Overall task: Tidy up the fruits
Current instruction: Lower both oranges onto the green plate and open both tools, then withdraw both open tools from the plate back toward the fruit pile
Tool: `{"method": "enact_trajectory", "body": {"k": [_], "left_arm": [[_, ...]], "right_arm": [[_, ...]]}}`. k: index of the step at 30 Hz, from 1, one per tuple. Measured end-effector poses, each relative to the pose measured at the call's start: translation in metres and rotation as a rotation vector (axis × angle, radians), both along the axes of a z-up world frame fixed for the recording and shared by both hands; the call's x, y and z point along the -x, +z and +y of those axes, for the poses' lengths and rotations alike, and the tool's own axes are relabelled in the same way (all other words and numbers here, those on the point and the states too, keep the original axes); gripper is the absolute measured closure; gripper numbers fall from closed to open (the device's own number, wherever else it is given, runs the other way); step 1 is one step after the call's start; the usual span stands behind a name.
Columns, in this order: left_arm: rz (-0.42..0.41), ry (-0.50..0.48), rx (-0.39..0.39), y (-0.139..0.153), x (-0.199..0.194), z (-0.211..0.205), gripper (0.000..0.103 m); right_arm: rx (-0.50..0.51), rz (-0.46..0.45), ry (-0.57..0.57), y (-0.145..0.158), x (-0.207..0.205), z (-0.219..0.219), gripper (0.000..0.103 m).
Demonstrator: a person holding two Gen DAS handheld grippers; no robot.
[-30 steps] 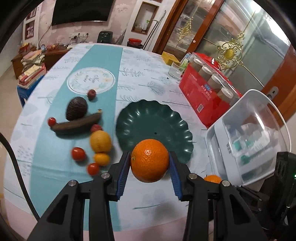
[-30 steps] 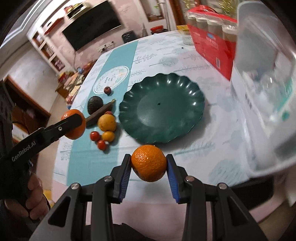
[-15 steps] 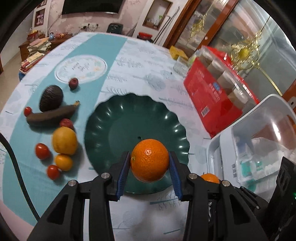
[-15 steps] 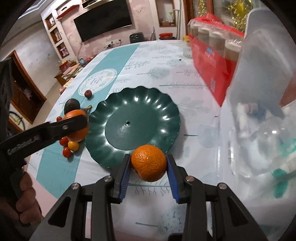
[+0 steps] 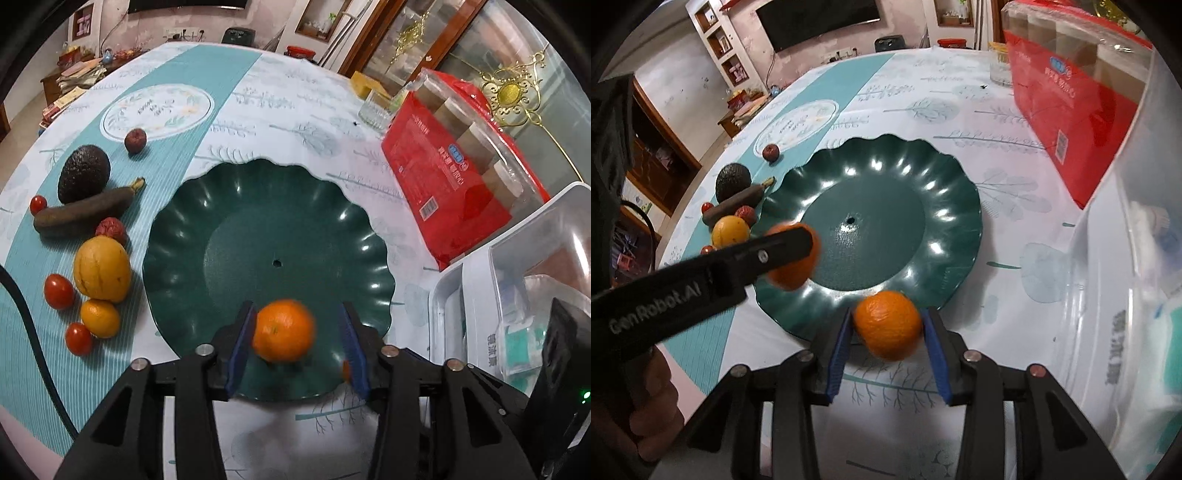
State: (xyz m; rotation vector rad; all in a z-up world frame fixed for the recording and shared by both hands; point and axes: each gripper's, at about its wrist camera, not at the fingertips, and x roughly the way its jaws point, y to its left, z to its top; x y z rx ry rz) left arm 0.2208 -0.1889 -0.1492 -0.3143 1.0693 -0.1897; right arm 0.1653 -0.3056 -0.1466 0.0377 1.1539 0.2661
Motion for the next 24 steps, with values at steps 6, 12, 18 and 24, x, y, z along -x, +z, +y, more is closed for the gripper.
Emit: {"method": "enact_trajectory", "body": {"k": [6,12,18,24], "left_arm": [[0.002,0.008,0.0,0.003,0.001,0.004,0.032],[0.008,0.059,-0.004,0.01,0.014,0.018,0.021],[0.01,0.071,0.006,0.014,0.034,0.036,0.017],[0.028,0.048,-0.058,0.009,0.056,0.056,0.017]], "right_arm": [[0.017,-0.004,0.001,0.004,0.005,0.003,0.047],[0.033,-0.019,-0.01,0.012,0.017,0.008,0.047],[0.03,-0.009,-0.039,0.015,0.037,0.011,0.047],[0.01,0.009,-0.081,0.011,0.054,0.02,0.047]]}}
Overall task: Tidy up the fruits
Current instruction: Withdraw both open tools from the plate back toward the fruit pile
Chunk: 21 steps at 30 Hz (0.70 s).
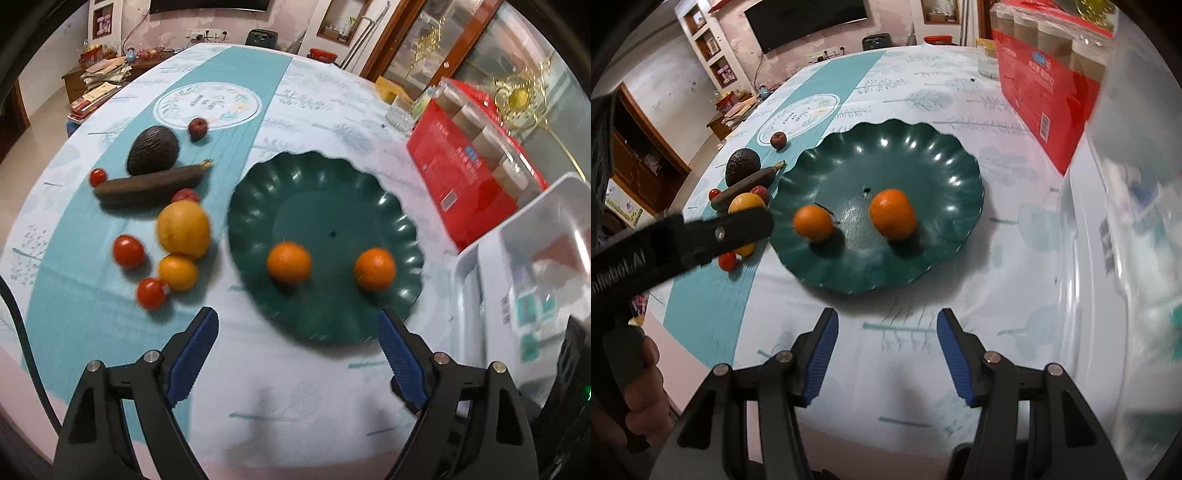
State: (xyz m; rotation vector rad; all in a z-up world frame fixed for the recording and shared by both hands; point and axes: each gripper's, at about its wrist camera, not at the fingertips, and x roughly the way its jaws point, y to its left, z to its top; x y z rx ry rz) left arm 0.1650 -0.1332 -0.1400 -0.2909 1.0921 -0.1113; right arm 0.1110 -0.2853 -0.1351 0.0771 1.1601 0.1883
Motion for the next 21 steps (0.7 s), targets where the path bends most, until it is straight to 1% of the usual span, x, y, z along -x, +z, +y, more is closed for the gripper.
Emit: {"method": "enact_trajectory", "body": {"k": [6,14,19,21], "left_arm": [[0.038,-0.021,-0.043,-0.011,0.021,0.03,0.017],[0.09,-0.036,-0.091,-0.02,0.032,0.085,0.017],[0.084,-0.084,-0.115,-0.017,0.034,0.123,0.017],[0.077,-0.122,-0.119,-0.014,0.035,0.139,0.017]], "right_arm": [[-0.032,0.032,-0.036,-0.01,0.016,0.02,0.047],[-0.066,0.069,-0.125,-0.021,0.035,0.057,0.047],[-0.076,0.078,-0.205,-0.026,0.043,0.084,0.047],[-0.079,0.082,-0.237,-0.029,0.048,0.097,0.047]]}}
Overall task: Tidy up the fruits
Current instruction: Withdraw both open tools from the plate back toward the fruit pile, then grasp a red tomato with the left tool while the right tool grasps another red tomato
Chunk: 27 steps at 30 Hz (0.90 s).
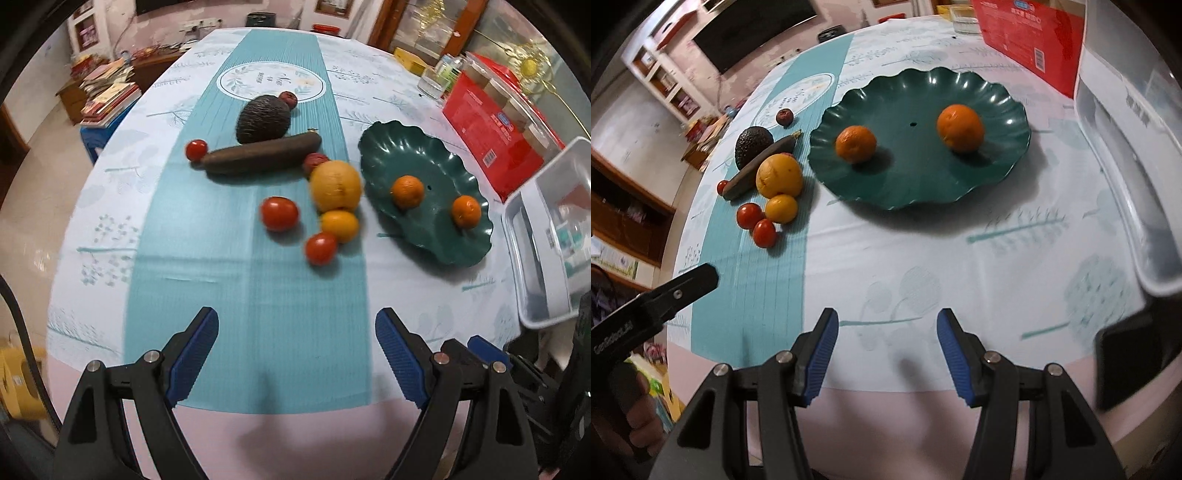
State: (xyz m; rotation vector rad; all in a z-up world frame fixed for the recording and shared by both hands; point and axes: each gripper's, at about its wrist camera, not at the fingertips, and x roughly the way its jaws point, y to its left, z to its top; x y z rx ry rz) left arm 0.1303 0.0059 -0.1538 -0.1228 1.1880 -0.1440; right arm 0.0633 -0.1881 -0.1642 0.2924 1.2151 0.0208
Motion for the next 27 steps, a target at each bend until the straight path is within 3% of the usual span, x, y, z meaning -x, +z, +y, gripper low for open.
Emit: {"method": "enact_trajectory", "body": {"k": [8,12,19,27], "left_arm": [[-0.056,-0.161,-0.001,0.014,-0.003,0.058,0.017],[-0.062,-0.206,0.007,0.015,-0.009,0.075,0.017],[-0.071,-0.223,0.035,0.019,-0.024,0.095,0.017],[-0.045,-0.219,0.061,0.016,-0.057,0.096,0.017]], "right_arm": [[-0.026,0.013,-0.128,-0.014,0.016,0.05,0.047],[-0.063,-0.028,-0.158,-0.014,0.018,0.073,0.047],[-0.041,-0.108,-0.139,0.001,0.008,0.102,0.047],[0.03,-0.152,-0.088,-0.002,-0.02,0.121,0.047]]}}
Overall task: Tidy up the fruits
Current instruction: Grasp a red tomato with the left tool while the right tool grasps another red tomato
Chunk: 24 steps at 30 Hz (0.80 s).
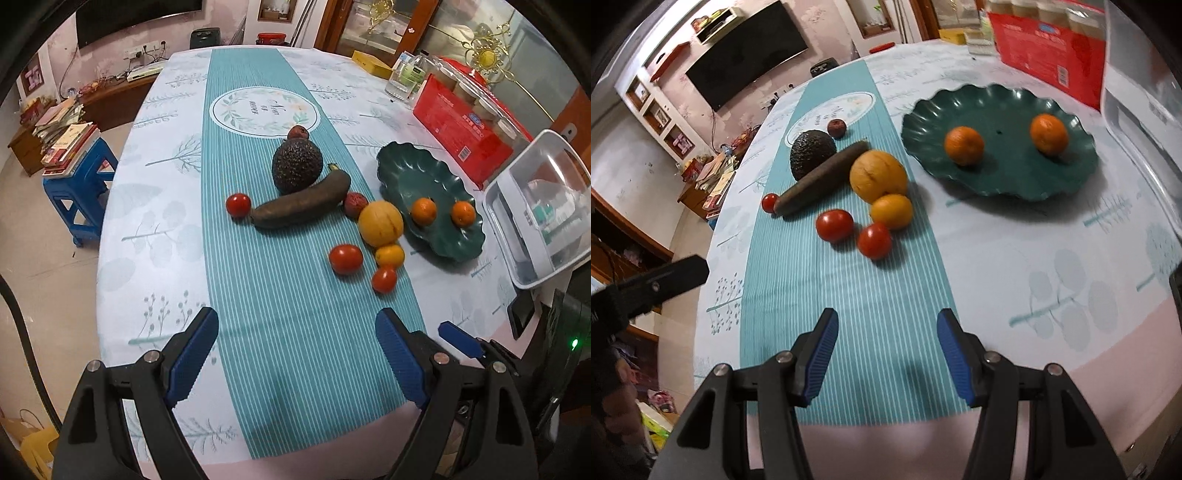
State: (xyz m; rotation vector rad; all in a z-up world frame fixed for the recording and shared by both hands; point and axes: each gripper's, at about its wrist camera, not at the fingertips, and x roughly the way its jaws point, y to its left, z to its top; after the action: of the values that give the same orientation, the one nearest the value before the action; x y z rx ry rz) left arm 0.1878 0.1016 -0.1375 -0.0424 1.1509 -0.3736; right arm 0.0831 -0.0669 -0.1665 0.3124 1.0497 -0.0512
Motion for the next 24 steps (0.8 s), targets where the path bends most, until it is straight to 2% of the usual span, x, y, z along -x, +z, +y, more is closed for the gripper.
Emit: {"method": "enact_trajectory", "body": {"k": [5,9,14,15,19,22,24], "left_arm": [[0.025,-0.036,-0.004,-0.011,-0.022,-0.011,0.017],[0.067,-0.059,0.032,-0.032,-0.043,-0.022,0.018],[0.097,-0.093,0.082,-0.056,-0.057,-0.037,0.024],[0.101,-0.098,0.096,-0.06,-0.059,-0.039,0.029],[0.105,-0.108,0.119,-0.074,-0.065,-0.048,0.036],[0.121,-0.13,0.143,-0.082,-0.067,-0.056,0.037],[0.113,-0.137,0.145,-0.086,-0.067,-0.061,0.042]], "right_arm": [[0.06,-0.015,0.042,-0.008,-0.022,0.006,0.047],[0.092,-0.019,0.086,-0.017,-0.036,0.011,0.047],[0.117,-0.021,0.142,-0.029,-0.049,0.014,0.048],[0.125,-0.024,0.148,-0.029,-0.051,0.015,0.048],[0.145,-0.046,0.172,-0.032,-0.056,0.017,0.053],[0.158,-0.055,0.192,-0.035,-0.059,0.019,0.058],[0.166,-0.056,0.196,-0.036,-0.06,0.019,0.06]]}}
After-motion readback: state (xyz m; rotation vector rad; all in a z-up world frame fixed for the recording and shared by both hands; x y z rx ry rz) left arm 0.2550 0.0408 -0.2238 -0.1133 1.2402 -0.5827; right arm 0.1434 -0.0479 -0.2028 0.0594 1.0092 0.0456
